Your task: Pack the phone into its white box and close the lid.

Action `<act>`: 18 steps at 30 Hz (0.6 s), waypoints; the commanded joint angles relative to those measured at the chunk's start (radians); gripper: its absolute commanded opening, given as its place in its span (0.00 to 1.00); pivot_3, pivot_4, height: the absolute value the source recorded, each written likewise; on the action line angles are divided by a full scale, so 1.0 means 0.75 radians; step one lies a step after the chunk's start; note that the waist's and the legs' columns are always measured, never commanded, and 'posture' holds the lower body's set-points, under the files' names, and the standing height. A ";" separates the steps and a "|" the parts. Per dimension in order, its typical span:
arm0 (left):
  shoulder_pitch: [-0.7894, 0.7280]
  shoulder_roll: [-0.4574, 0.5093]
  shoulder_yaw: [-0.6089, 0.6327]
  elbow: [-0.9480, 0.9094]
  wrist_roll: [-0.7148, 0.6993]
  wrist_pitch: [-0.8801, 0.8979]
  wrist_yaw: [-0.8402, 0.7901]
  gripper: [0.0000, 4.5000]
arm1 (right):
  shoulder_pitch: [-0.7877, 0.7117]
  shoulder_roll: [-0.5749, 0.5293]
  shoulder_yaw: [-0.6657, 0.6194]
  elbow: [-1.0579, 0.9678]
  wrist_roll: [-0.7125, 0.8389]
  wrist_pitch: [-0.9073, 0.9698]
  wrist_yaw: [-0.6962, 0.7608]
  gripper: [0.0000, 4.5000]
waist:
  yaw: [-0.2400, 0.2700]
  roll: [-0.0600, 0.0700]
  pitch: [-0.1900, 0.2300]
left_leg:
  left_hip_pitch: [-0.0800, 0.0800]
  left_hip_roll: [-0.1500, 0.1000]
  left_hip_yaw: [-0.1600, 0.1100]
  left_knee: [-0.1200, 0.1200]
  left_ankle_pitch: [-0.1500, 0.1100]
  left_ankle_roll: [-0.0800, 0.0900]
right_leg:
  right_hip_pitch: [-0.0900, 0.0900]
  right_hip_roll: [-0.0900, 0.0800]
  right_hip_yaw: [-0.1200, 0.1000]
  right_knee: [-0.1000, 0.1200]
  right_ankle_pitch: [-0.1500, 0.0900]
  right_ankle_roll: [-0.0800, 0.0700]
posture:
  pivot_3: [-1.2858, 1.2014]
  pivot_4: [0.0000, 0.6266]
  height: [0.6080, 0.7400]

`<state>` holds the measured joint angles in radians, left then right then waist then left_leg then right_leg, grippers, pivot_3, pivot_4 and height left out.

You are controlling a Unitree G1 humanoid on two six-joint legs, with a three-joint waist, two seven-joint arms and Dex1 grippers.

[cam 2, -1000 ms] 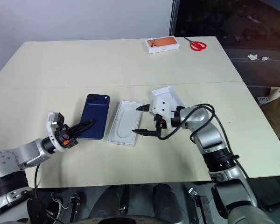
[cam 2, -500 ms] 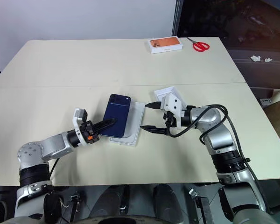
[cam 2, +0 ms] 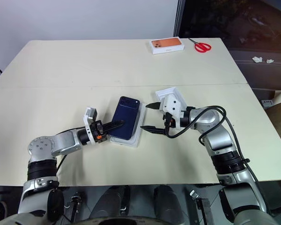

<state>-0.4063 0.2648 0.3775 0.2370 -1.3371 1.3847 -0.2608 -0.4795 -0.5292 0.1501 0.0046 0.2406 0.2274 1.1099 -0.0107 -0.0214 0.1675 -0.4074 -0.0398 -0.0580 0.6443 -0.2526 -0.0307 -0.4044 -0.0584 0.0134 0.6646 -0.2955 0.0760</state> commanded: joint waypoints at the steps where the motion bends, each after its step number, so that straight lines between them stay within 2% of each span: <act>1: -0.021 -0.018 0.001 -0.002 -0.009 -0.008 -0.024 0.40 | -0.022 0.004 -0.004 -0.015 0.006 -0.030 -0.009 1.00 | 0.000 0.000 0.000 | -0.001 0.000 0.000 0.001 0.000 0.000 | 0.000 0.000 0.000 0.000 0.000 0.000 | 0.52 0.24 1.00; 6: 0.007 0.011 -0.024 -0.075 0.004 0.013 -0.059 0.95 | -0.029 0.008 0.002 -0.002 -0.001 -0.043 -0.019 1.00 | 0.000 0.001 0.000 | 0.000 0.000 0.000 0.003 -0.001 0.001 | 0.002 0.000 0.000 0.000 0.000 0.000 | 0.52 0.24 1.00; 18: 0.077 0.125 -0.026 -0.246 -0.045 0.038 -0.093 0.95 | -0.052 0.019 0.011 0.039 -0.013 -0.073 -0.033 1.00 | -0.003 0.001 -0.001 | 0.000 0.000 0.000 0.002 -0.001 0.002 | 0.001 0.000 0.000 0.000 0.000 0.000 | 0.52 0.24 1.00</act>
<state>-0.3606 0.3445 0.3487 0.0824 -1.3479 1.3982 -0.3308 -0.4984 -0.5217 0.1637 0.0362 0.2277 0.1936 1.0877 -0.0127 -0.0205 0.1672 -0.4072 -0.0397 -0.0581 0.6460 -0.2535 -0.0292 -0.4034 -0.0581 0.0136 0.6647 -0.2955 0.0760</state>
